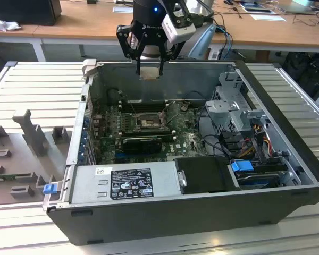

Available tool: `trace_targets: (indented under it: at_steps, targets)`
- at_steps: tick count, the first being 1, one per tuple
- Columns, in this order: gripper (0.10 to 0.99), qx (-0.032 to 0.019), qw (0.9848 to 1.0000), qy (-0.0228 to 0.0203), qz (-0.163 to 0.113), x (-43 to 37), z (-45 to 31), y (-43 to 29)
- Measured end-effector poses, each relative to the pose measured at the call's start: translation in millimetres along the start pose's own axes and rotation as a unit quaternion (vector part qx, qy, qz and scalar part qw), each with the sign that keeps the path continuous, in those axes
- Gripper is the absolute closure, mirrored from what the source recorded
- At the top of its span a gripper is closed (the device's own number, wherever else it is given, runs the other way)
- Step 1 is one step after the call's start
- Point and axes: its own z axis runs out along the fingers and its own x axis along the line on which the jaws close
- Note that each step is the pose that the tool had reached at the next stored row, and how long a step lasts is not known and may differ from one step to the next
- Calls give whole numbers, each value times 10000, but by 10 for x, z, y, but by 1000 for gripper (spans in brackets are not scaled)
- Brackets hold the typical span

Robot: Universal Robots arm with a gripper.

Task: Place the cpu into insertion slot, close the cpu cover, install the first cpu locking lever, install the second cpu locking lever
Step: 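Place the cpu into insertion slot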

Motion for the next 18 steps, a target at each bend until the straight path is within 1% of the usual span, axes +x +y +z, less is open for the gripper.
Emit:
trace_targets:
  at_steps: [9,12,14,18]
  targets:
    - [557,-2,9999,-10,109,3,0,0]
    - [557,-4,9998,-19,209,4,1,0]
    - [557,-4,9998,-19,217,3,21,-2]
    - [557,-4,9997,-20,238,3,23,-2]
